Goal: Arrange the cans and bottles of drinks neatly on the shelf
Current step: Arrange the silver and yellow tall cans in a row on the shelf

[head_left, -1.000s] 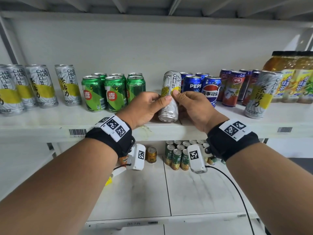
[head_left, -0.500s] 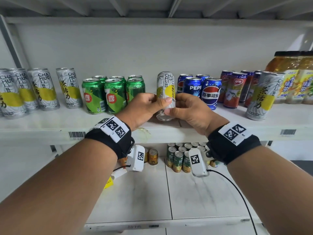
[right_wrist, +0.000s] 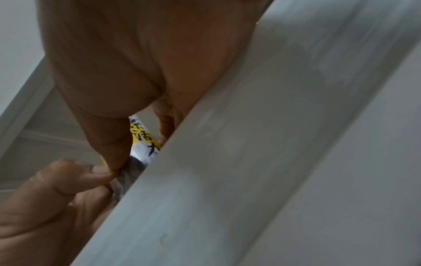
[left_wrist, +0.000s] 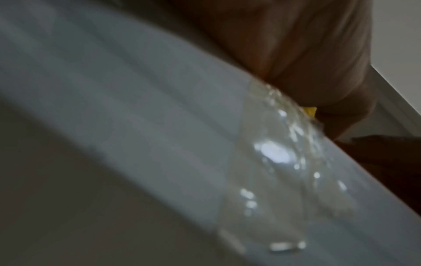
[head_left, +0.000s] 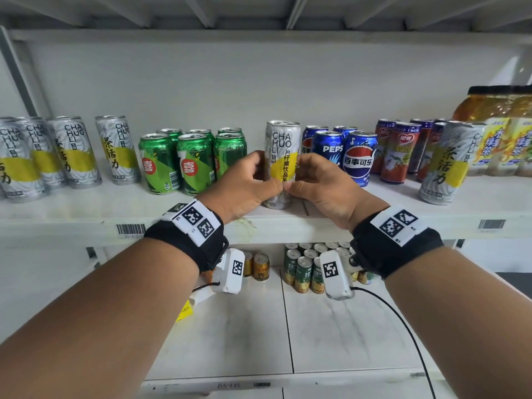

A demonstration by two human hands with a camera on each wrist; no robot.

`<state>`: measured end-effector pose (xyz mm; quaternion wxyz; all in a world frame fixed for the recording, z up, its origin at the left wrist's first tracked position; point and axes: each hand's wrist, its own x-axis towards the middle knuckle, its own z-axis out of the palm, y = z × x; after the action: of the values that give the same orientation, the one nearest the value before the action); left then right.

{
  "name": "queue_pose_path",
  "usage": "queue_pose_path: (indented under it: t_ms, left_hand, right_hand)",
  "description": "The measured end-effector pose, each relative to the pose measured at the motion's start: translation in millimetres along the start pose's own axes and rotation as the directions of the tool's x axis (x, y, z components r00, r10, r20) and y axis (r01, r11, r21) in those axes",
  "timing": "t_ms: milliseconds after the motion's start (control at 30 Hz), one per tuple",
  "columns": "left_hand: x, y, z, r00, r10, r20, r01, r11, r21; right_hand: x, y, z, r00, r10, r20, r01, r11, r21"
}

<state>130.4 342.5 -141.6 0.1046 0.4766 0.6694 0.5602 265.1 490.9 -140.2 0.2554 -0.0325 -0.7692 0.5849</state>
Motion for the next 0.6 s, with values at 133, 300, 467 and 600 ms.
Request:
queue_pose_path:
  t_ms: [133, 300, 467, 600]
  left_hand:
    - [-1.3, 3.3, 0.2, 0.999, 0.008, 0.036, -0.013, 0.99, 0.142]
    - [-1.4, 2.0, 0.0, 1.0, -0.017, -0.003, 0.018, 0.992, 0.123]
    - [0.0, 0.2, -0.8, 0.997, -0.014, -0.079, 0.012, 0.999, -0.031]
    - [3.4, -1.5, -0.9, 0.99, -0.02, -0.14, 0.016, 0.999, -0.031]
  right_hand:
    - [-0.1, -1.0, 0.5, 1.0, 0.03, 0.003, -0.03, 0.996, 0.084]
    - [-0.8, -1.6, -0.7, 0.999, 0.022, -0.024, -0.02, 0.997, 0.072]
    - [-1.8, -0.9, -2.1, 1.0, -0.001, 0.003, 0.001, 0.997, 0.075]
    - [-4.9, -1.8, -2.7, 0.995, -0.002, 0.099, -0.008, 0.994, 0.109]
